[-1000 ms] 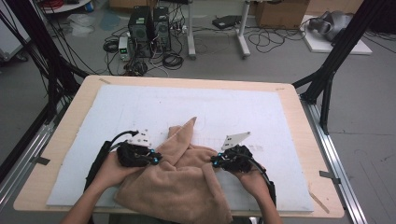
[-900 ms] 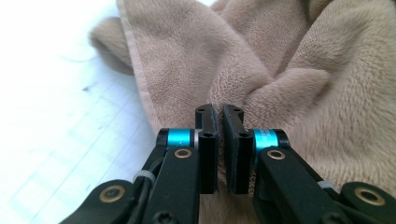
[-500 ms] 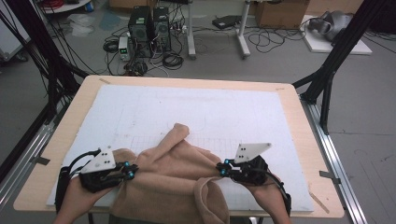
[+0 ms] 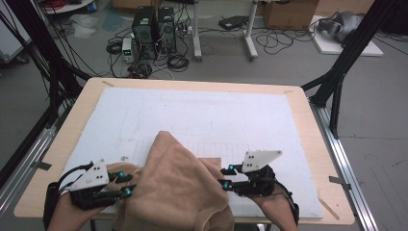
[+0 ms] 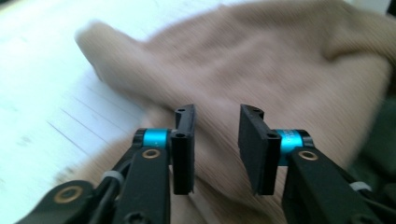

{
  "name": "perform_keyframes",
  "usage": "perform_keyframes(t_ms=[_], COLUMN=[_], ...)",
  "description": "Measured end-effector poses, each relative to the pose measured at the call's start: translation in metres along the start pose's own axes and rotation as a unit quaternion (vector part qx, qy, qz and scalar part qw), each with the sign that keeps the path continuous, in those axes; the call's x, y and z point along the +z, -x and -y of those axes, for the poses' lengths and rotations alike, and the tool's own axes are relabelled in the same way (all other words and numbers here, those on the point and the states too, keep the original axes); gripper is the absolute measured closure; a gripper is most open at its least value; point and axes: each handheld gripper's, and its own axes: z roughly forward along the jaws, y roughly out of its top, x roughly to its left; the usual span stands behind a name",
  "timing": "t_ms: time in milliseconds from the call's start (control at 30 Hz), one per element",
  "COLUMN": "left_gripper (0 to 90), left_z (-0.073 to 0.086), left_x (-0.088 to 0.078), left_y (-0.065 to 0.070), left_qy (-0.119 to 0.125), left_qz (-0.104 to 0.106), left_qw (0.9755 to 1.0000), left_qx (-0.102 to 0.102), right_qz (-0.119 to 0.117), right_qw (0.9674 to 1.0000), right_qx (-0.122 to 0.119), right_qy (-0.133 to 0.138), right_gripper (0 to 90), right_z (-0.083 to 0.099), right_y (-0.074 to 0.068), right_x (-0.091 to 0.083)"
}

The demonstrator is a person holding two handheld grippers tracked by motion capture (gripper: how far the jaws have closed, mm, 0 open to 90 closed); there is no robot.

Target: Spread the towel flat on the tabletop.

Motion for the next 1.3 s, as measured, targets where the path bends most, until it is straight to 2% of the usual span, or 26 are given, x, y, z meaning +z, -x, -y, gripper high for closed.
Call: perform_keyframes(t_ms=[67,200,333,433,533,633,667,700,733,800,900,1000,1200,1300], left_gripper=[64.6,65.8,64.3,63.6,63.6,63.5,63.3,63.3,63.3,63.3,63.3,63.3,63.3,63.3], left_z=[-0.004,-0.004,0.000,0.002,0.002,0.000,-0.001,-0.002,-0.003,-0.004,-0.006,-0.008,-0.019,-0.025], left_x=[0.009,0.032,0.051,0.054,0.052,0.048,0.047,0.047,0.046,0.045,0.046,0.046,0.052,0.057], left_y=[-0.012,-0.032,-0.042,-0.043,-0.043,-0.044,-0.045,-0.045,-0.045,-0.045,-0.046,-0.048,-0.052,-0.056], left_qy=[-0.001,-0.011,-0.019,-0.015,-0.012,-0.007,-0.006,-0.005,-0.002,0.001,0.002,0.003,0.002,0.001], left_qz=[-0.002,0.002,0.003,0.006,0.005,0.002,0.000,0.000,-0.002,-0.001,-0.001,-0.002,-0.005,-0.006], left_qw=[1.0000,0.9996,0.9988,0.9986,0.9987,0.9988,0.9989,0.9989,0.9990,0.9990,0.9990,0.9990,0.9992,0.9992], left_qx=[-0.006,-0.025,-0.046,-0.050,-0.049,-0.049,-0.045,-0.046,-0.045,-0.045,-0.044,-0.044,-0.039,-0.041], right_qz=[0.013,0.032,0.046,0.054,0.052,0.067,0.067,0.050,0.051,0.056,0.069,0.085,0.130,0.136], right_qw=[0.9999,0.9989,0.9960,0.9924,0.9900,0.9895,0.9894,0.9901,0.9898,0.9885,0.9867,0.9859,0.9833,0.9824], right_qx=[0.009,0.017,0.033,0.045,0.051,0.040,0.037,0.040,0.036,0.015,0.007,0.017,0.038,0.045], right_qy=[-0.004,-0.031,-0.069,-0.101,-0.121,-0.122,-0.124,-0.125,-0.128,-0.140,-0.147,-0.143,-0.121,-0.119], right_gripper=[63.9,63.5,62.4,60.6,60.6,69.5,75.1,85.6,86.9,87.9,88.5,88.7,89.7,89.7], right_z=[0.000,0.004,0.013,0.020,0.025,0.025,0.025,0.025,0.025,0.023,0.024,0.029,0.040,0.045], right_y=[0.014,0.034,0.052,0.061,0.065,0.063,0.063,0.064,0.063,0.060,0.059,0.062,0.067,0.067], right_x=[0.005,0.024,0.048,0.066,0.080,0.082,0.081,0.081,0.080,0.079,0.070,0.052,0.004,-0.008])
